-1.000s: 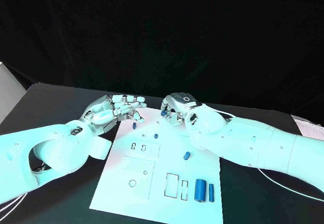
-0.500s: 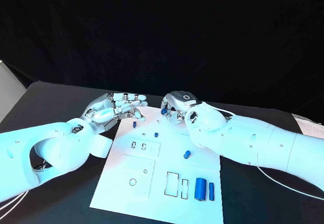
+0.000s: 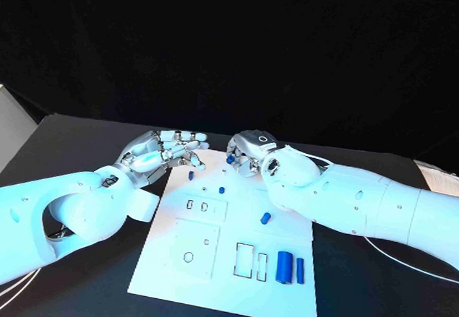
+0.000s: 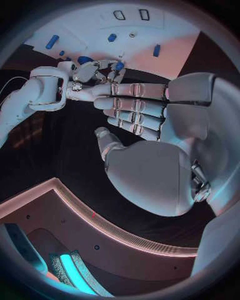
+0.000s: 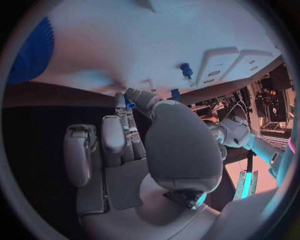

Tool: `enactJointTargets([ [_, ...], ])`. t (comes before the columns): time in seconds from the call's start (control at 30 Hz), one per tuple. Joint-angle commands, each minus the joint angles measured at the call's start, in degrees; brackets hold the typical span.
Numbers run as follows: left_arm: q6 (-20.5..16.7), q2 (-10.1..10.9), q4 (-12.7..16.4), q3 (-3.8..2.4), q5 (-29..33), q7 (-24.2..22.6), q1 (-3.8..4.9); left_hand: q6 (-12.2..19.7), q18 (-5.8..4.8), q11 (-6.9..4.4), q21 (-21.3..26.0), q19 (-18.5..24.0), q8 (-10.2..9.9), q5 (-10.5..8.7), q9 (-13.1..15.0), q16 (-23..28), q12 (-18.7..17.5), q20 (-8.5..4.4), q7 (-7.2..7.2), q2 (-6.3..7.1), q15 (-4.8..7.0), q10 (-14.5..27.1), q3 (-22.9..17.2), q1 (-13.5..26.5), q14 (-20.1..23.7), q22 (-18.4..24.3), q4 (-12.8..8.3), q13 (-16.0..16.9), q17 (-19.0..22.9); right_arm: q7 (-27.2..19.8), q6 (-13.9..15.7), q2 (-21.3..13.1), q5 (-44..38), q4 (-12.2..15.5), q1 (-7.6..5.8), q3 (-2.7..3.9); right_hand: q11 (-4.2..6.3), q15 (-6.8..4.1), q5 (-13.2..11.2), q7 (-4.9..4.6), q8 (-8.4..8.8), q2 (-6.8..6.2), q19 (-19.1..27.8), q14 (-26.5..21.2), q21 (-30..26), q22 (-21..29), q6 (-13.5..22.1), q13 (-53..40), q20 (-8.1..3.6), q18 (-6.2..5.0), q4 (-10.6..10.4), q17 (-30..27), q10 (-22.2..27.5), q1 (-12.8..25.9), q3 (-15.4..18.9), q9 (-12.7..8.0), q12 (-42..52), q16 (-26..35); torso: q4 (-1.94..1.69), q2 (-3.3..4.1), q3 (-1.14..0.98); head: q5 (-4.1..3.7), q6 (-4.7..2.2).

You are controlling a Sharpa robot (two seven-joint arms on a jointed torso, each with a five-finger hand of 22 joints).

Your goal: Assemble the parts on the task board

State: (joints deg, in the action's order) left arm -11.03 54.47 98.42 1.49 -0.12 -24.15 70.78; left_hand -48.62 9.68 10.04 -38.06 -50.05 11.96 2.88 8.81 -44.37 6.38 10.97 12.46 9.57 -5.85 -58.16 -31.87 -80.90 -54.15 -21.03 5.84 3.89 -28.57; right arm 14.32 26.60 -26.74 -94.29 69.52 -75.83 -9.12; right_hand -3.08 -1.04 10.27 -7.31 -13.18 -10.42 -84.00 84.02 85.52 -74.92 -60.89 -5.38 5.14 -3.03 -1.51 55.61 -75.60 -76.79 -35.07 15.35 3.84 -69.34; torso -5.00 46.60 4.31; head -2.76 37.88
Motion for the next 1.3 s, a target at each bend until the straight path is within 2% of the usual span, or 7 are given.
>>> enactJointTargets([
  [0.03, 0.82, -0.1, 0.05, -0.05, -0.21, -0.31, 0.09, 0.49, 0.32, 0.08, -0.12, 0.42, -0.25, 0.01, -0.1, -0.3, 0.31, -0.17, 1.58, -0.05, -0.05, 0.49, 0.04, -0.27, 0.27, -0.05, -0.32, -0.06, 0.05, -0.74, -1.2, -0.04, -0.28, 0.25, 0.12, -0.08, -0.12, -0.26, 0.09, -0.01, -1.32, 0.45, -1.21, 0.04, -0.37, -7.31, -0.36, -0.09, -0.3, 1.12, 0.01, -0.04, 0.02, 0.22, 0.07, 3.45, -0.2, -0.06, 0.05, 0.04, -0.02, 0.01, 0.01],
  [0.37, 0.83, -0.11, 0.0, -0.05, -0.21, -0.26, 0.09, 0.49, 0.32, 0.08, -0.12, 0.42, -0.25, 0.01, -0.1, -0.3, 0.31, -0.17, 1.58, -0.05, -0.05, 0.49, 0.04, -0.27, 0.27, -0.05, -0.32, -0.06, 0.05, -0.48, -1.37, 0.04, -0.33, 0.15, 0.14, -0.08, -0.23, -0.17, 0.11, -0.13, -1.22, 0.28, -0.88, -0.2, -0.69, -6.83, 0.01, -0.07, -0.24, 1.0, -0.01, -0.65, 0.32, 0.44, 0.1, 3.64, -0.28, 0.29, 0.02, 0.11, 0.06, -0.07, 0.01],
  [0.6, 0.81, -0.1, 0.01, -0.05, -0.21, -0.22, 0.1, 0.49, 0.32, 0.08, -0.12, 0.42, -0.25, 0.01, -0.1, -0.3, 0.31, -0.17, 1.58, -0.05, -0.05, 0.49, 0.04, -0.27, 0.27, -0.05, -0.32, -0.06, 0.05, -0.79, -1.95, 0.28, -0.06, -0.74, 0.13, -0.08, -3.32, 2.27, -2.69, -3.05, 3.94, -4.06, 6.34, -4.64, -8.58, 4.03, 8.59, 1.71, 1.85, -1.55, -1.25, -13.48, 10.4, 3.16, 0.69, 2.54, -0.44, 9.62, 0.09, 0.12, 0.06, -0.12, -0.03],
  [0.8, 0.86, -0.01, 0.0, -0.05, -0.21, -0.15, 0.1, 0.49, 0.32, 0.08, -0.12, 0.42, -0.25, 0.01, -0.1, -0.3, 0.31, -0.17, 1.58, -0.05, -0.05, 0.49, 0.04, -0.27, 0.27, -0.05, -0.32, -0.06, 0.05, -0.96, -1.64, -0.23, -0.37, -0.62, 0.13, -0.09, -3.39, 2.43, -5.01, -2.57, 7.49, -0.85, 10.24, -5.88, -18.18, 13.87, 13.8, 1.39, 2.2, -3.45, -4.85, -22.53, 18.72, -4.3, 18.77, 1.77, -0.16, 17.69, -0.02, 0.15, 0.09, -0.19, 0.01],
  [0.87, 0.89, 0.03, -0.02, -0.05, -0.21, -0.13, 0.1, 0.49, 0.32, 0.08, -0.12, 0.42, -0.25, 0.01, -0.1, -0.3, 0.31, -0.17, 1.58, -0.05, -0.05, 0.49, 0.04, -0.27, 0.27, -0.05, -0.32, -0.06, 0.05, -1.08, -1.2, -0.78, -0.5, -0.14, 0.13, -0.09, -3.61, 2.37, -4.97, -2.65, 7.75, -0.82, 10.41, -5.9, -18.95, 14.55, 14.11, 1.43, 2.21, -3.59, -5.81, -22.74, 19.14, -5.34, 20.16, 1.62, -0.18, 17.96, 0.01, 0.17, 0.09, -0.19, -0.03],
  [1.1, 0.94, 0.33, -0.23, -0.05, -0.21, -0.16, 0.1, 0.49, 0.32, 0.08, -0.12, 0.42, -0.25, 0.01, -0.1, -0.3, 0.31, -0.17, 1.58, -0.05, -0.05, 0.49, 0.04, -0.27, 0.27, -0.05, -0.32, -0.06, 0.05, -1.31, 2.56, -7.48, -0.25, 6.13, 0.09, 0.02, -3.28, 2.17, -2.99, -2.81, 7.8, -0.94, 10.41, -5.74, -20.96, 16.01, 13.45, 1.23, 1.93, -3.89, -9.75, -23.41, 17.73, -9.2, 22.59, 1.25, 0.18, 18.84, 0.6, 0.03, -0.21, -0.03, -0.22],
  [1.3, 1.13, 0.43, -0.59, -0.04, -0.22, -0.13, 0.1, 0.49, 0.32, 0.08, -0.12, 0.42, -0.25, 0.01, -0.1, -0.3, 0.31, -0.17, 1.58, -0.05, -0.05, 0.49, 0.04, -0.27, 0.27, -0.05, -0.32, -0.06, 0.05, -2.05, 6.48, -16.07, 3.45, 13.63, -0.05, 0.51, -2.54, 1.68, -1.4, -2.76, 6.22, -0.95, 8.21, -5.02, -18.52, 12.48, 9.51, -0.39, 1.42, -3.14, -11.82, -23.47, 8.05, -10.22, 19.59, 1.56, 3.1, 18.86, 1.21, -0.29, -0.6, -0.3, -0.71],
])
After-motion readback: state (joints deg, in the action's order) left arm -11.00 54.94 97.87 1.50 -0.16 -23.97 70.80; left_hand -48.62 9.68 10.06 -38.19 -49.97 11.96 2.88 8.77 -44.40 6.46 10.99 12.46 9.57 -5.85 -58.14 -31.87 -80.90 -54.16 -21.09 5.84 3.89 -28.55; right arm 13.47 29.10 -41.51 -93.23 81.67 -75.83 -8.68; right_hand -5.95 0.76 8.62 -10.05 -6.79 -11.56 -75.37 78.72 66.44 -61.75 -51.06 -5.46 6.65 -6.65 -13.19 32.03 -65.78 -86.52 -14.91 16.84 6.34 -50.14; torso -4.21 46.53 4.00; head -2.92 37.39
